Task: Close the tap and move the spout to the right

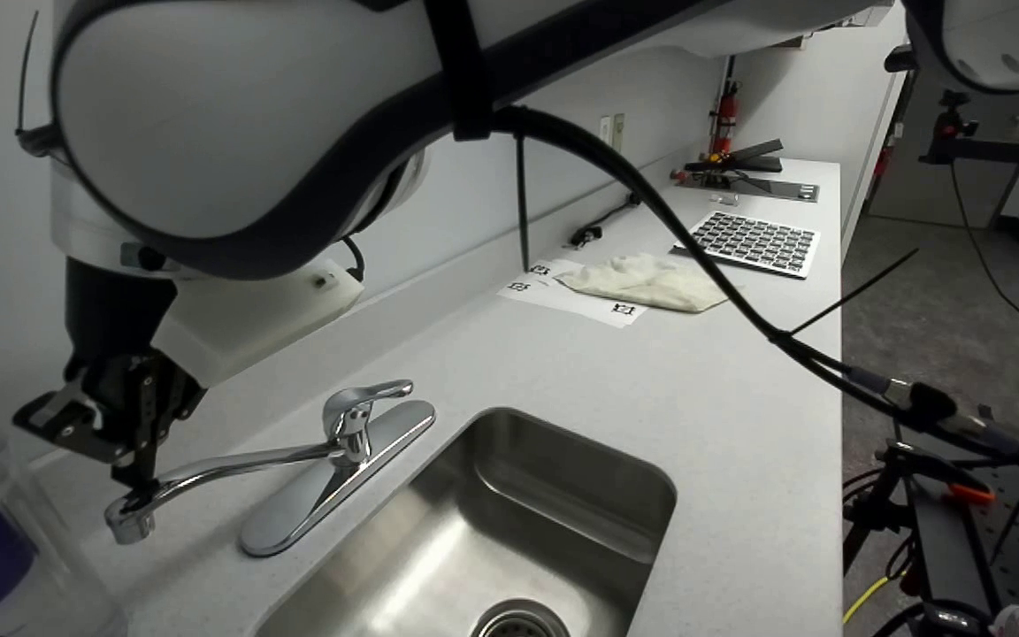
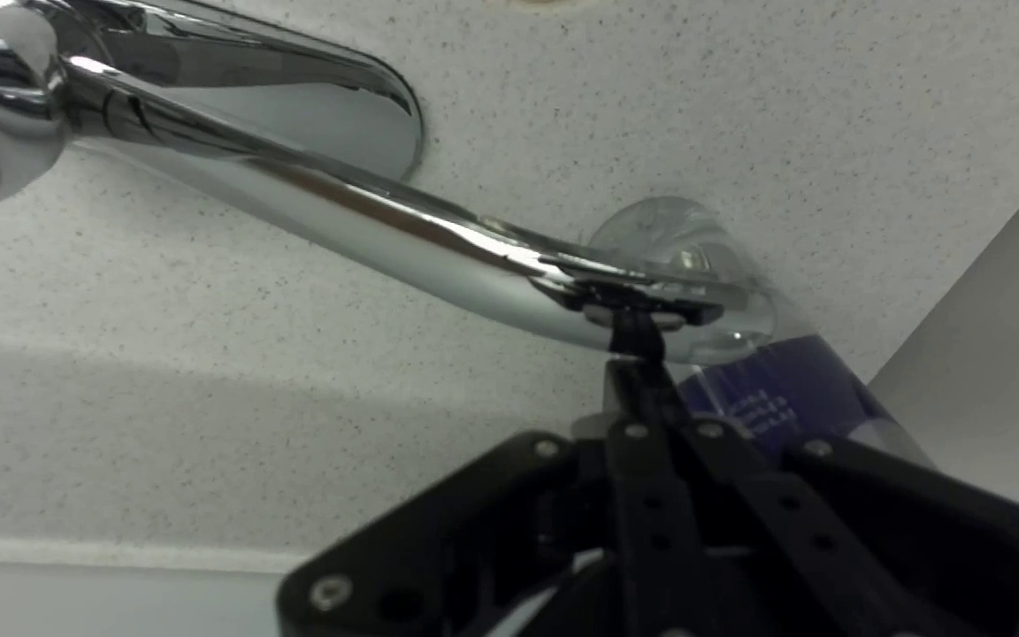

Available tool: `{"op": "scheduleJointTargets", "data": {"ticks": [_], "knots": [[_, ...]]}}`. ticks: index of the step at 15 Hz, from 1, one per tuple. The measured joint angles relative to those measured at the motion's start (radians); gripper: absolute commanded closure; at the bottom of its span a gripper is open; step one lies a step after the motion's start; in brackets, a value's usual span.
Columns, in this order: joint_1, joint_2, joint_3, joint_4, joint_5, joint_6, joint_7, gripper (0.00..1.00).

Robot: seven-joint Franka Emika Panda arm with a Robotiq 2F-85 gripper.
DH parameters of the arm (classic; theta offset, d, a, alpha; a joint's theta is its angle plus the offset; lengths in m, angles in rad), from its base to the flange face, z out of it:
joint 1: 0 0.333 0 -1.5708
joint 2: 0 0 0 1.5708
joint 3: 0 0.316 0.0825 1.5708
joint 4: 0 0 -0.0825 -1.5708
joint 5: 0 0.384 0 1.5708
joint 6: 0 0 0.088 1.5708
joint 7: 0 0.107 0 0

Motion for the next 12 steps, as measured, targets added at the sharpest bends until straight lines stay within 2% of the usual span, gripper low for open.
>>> {"op": "scheduleJointTargets", "data": {"ticks": [3, 8, 12], "knots": [[-0.011, -0.044, 0.001, -0.078, 0.0, 0.046, 0.0, 1.0], [-0.027, -0.118, 0.005, -0.199, 0.001, 0.057, -0.002, 1.0], [-0.028, -0.14, 0.004, -0.222, -0.003, 0.116, -0.002, 1.0]]}}
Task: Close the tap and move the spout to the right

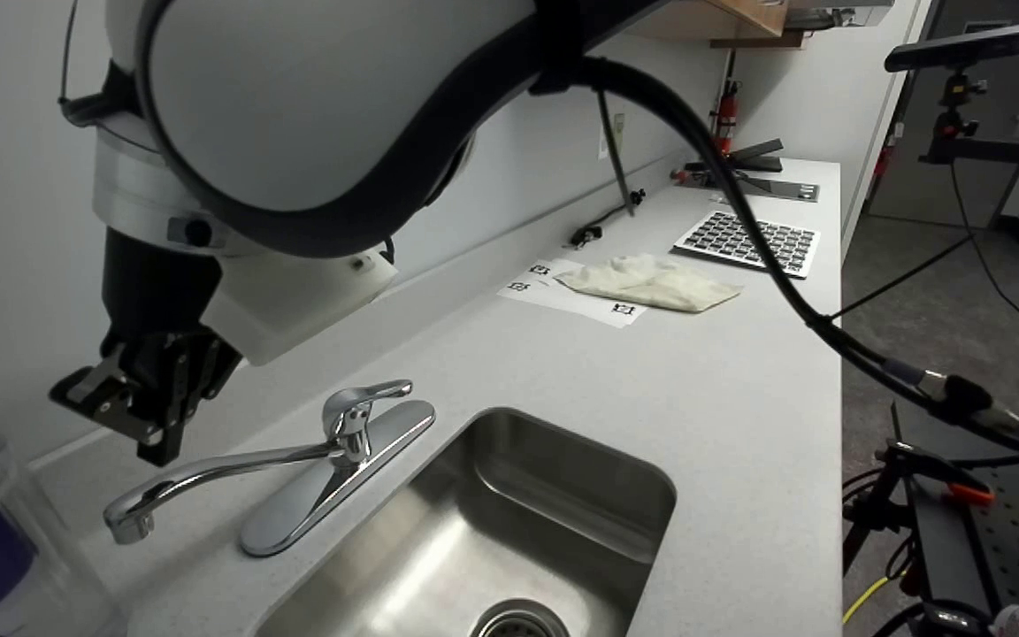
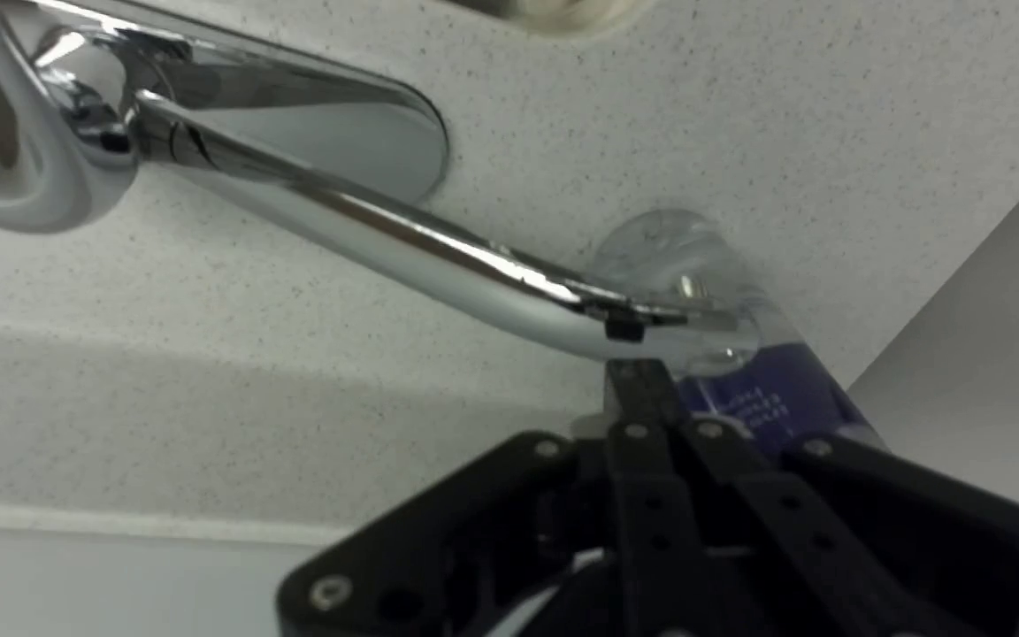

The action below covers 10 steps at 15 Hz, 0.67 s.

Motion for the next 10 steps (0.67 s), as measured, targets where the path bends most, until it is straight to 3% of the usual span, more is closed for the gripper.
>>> {"op": "scheduleJointTargets", "data": {"ticks": [4, 10], "knots": [[0.012, -0.013, -0.02, 0.032, -0.006, 0.069, 0.0, 1.0], [0.064, 0.041, -0.073, 0.107, -0.006, 0.062, 0.001, 1.0]]}}
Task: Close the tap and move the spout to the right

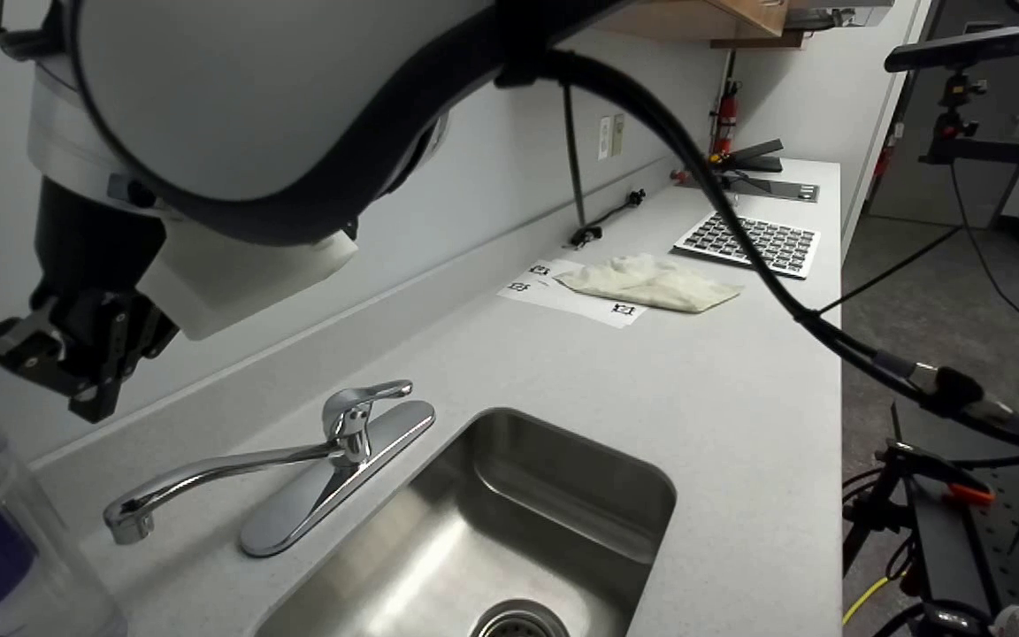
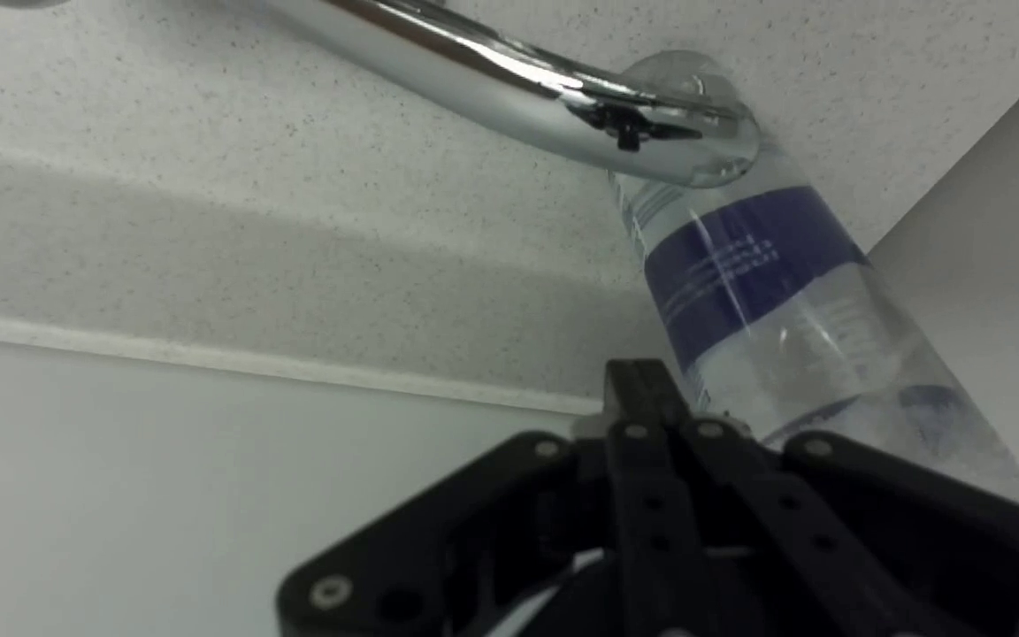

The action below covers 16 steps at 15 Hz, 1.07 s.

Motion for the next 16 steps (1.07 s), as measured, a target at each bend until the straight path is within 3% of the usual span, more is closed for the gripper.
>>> {"op": "scheduleJointTargets", "data": {"ticks": [10, 16], "knots": [[0.035, 0.114, -0.033, 0.119, 0.0, -0.081, 0.0, 1.0], [0.031, 0.119, -0.02, 0.121, 0.005, -0.153, -0.001, 1.0]]}}
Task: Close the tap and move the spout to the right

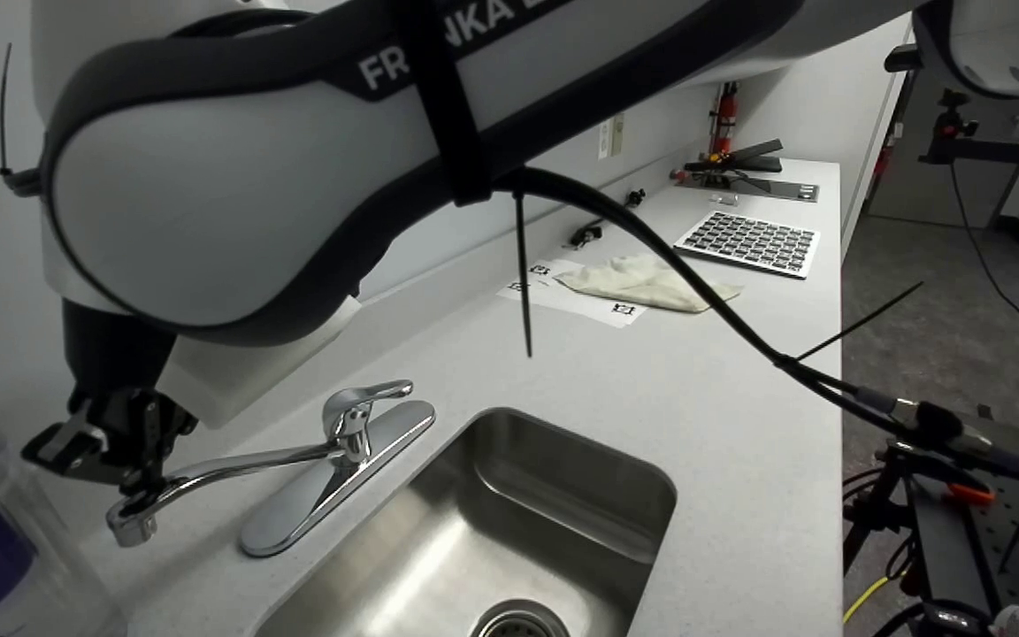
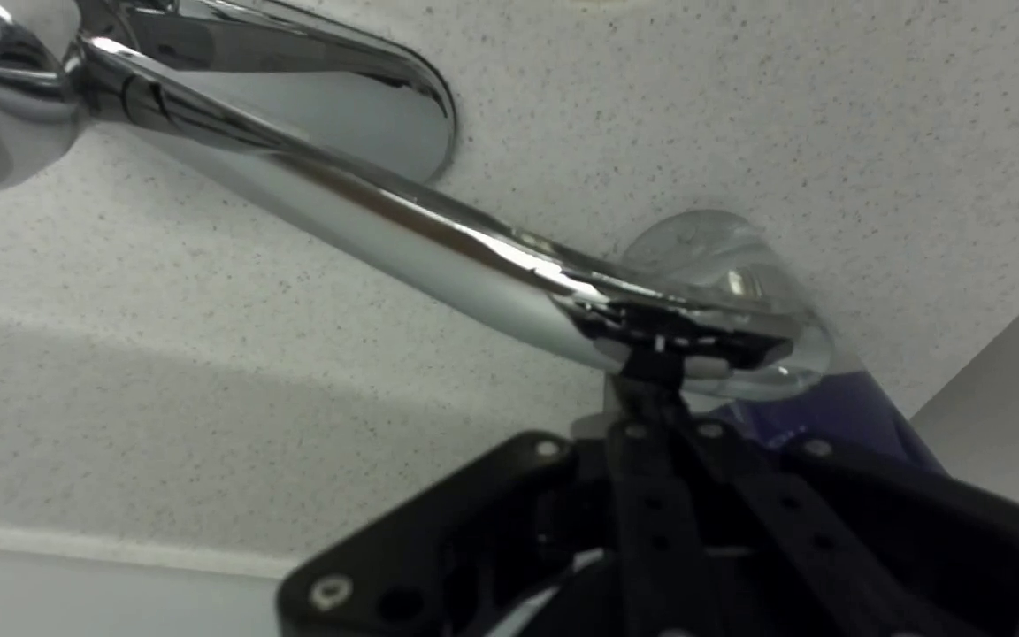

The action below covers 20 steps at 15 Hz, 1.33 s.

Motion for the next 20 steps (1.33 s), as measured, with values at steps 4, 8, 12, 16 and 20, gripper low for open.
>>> {"op": "scheduleJointTargets", "data": {"ticks": [4, 8, 12, 16, 20], "knots": [[-0.017, -0.015, 0.027, -0.009, 0.017, -0.046, -0.002, 1.0], [-0.031, -0.041, 0.047, -0.035, 0.02, -0.079, -0.002, 1.0], [-0.037, -0.069, 0.05, -0.074, 0.025, -0.079, 0.0, 1.0], [-0.043, -0.098, 0.05, -0.121, 0.034, -0.078, 0.001, 1.0], [-0.05, -0.122, 0.049, -0.165, 0.034, -0.076, 0.001, 1.0]]}}
